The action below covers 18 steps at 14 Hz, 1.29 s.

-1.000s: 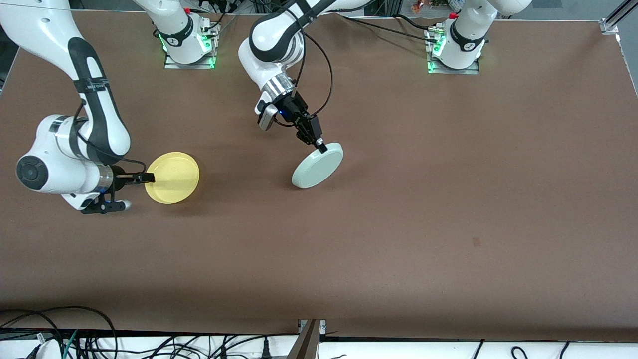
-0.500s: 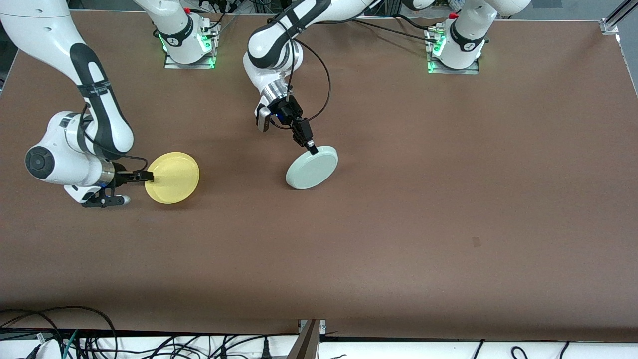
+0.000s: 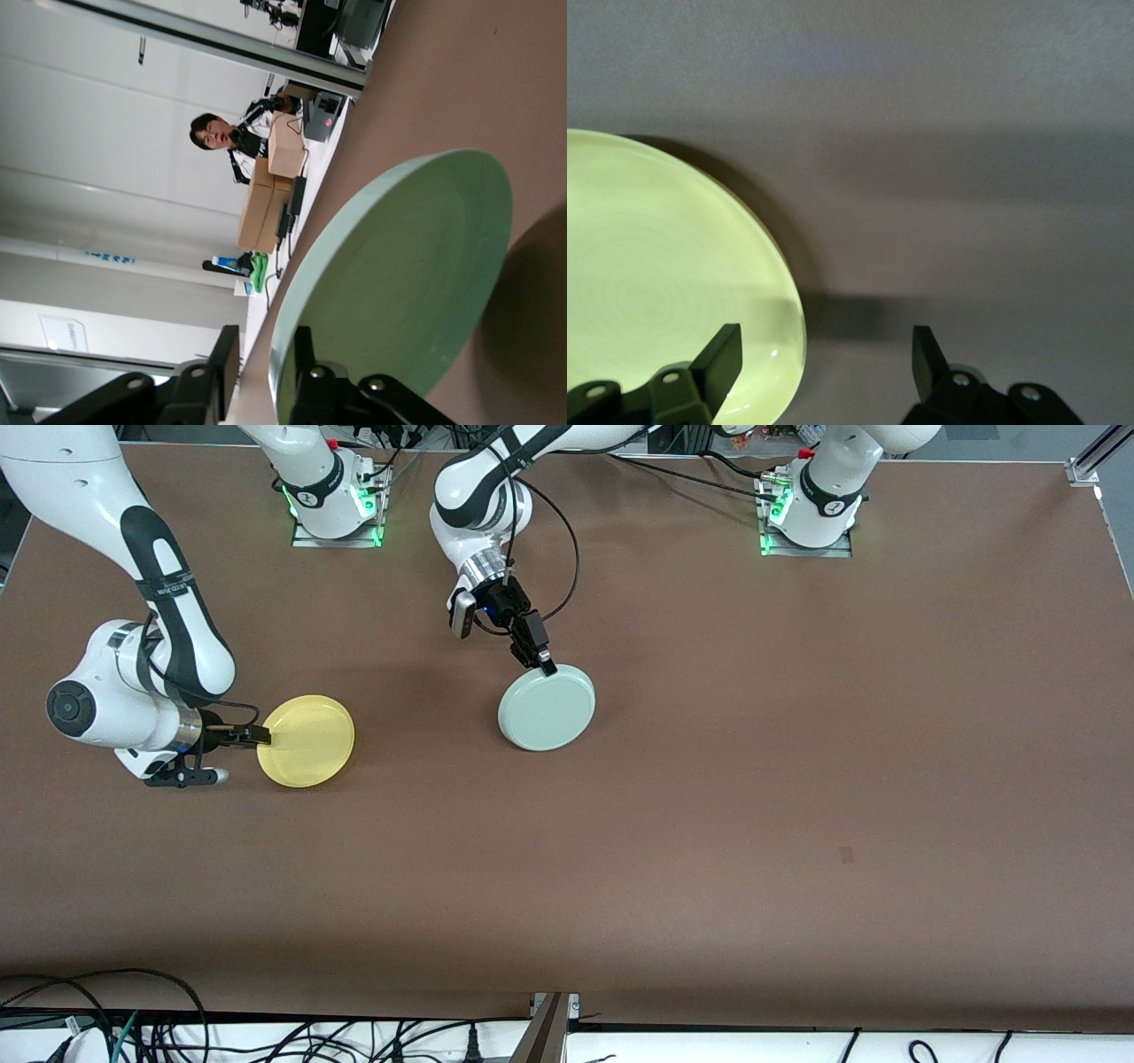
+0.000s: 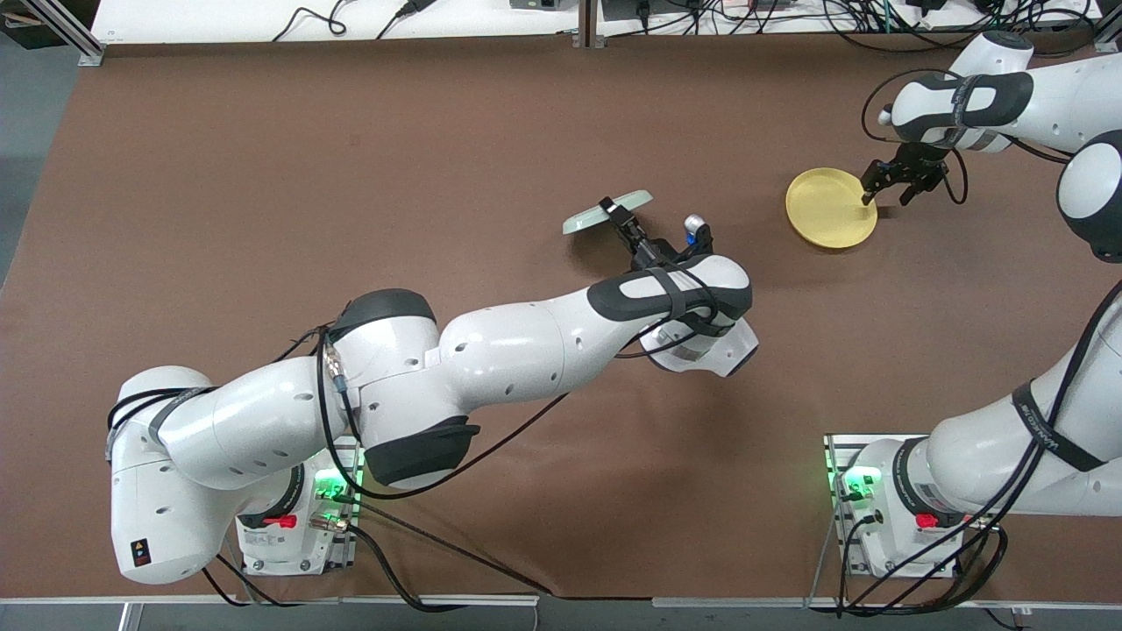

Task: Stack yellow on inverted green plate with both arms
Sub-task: 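Flip the green plate upside down with the left gripper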

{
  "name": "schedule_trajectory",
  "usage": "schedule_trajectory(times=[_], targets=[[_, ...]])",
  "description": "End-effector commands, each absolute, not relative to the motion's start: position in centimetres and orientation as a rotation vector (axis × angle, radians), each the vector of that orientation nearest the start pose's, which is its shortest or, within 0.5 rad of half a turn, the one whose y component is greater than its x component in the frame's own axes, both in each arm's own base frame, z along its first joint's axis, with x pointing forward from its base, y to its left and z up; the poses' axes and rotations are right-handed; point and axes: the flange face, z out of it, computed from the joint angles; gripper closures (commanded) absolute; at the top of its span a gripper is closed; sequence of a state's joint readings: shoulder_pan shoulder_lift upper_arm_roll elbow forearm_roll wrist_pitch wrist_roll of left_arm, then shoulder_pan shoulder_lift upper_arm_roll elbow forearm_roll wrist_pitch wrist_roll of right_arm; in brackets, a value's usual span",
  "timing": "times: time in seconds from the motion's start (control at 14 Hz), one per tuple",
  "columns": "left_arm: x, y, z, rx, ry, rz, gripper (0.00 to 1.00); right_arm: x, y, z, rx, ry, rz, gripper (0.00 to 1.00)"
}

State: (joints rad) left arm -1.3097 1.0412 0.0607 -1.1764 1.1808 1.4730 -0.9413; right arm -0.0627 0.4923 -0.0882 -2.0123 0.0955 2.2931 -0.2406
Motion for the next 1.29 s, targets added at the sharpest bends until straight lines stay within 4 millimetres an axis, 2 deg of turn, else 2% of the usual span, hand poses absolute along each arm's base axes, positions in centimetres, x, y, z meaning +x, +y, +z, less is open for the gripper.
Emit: schedule_trajectory(times=[0.0, 0.21, 0.36, 0.43, 0.57, 0.71, 0.86, 1.0, 1.21], targets=[[30.3, -64.8, 18.1, -1.896, 0.523, -0.839, 0.0, 57.0, -8.5, 18.4, -3.043, -0.033, 0.299, 0.24], [29.1, -65.7, 16.8, -2.126, 0.41, -0.824, 0.0, 56.9, -8.5, 18.3, -3.041, -0.033, 0.305, 0.73], [28.4, -66.5, 15.5, -2.296, 0.291, -0.871, 0.0, 56.9, -8.5, 18.3, -3.038, -0.027, 0.311, 0.94], [28.1, -66.8, 14.9, -2.383, 0.228, -0.846, 0.0, 56.9, -8.4, 18.3, -3.035, -0.024, 0.313, 1.0], [27.8, -67.5, 14.8, -2.501, 0.183, -0.785, 0.0, 57.0, -8.3, 18.4, -3.035, -0.026, 0.313, 1.0], [29.4, -67.4, 15.3, -2.586, 0.107, -0.705, 0.0, 57.3, -8.0, 18.9, -3.024, -0.019, 0.298, 1.0], [29.8, -68.1, 16.2, -2.708, 0.065, -0.642, 0.0, 58.1, -7.7, 20.2, -2.986, 0.012, 0.308, 1.0], [30.6, -68.5, 16.3, -2.803, 0.013, -0.581, 0.0, 59.7, -7.6, 22.6, -2.956, 0.006, 0.34, 1.0], [33.0, -69.3, 17.2, -3.019, -0.092, -0.514, 0.0, 61.4, -7.3, 25.5, -2.916, 0.003, 0.349, 1.0]])
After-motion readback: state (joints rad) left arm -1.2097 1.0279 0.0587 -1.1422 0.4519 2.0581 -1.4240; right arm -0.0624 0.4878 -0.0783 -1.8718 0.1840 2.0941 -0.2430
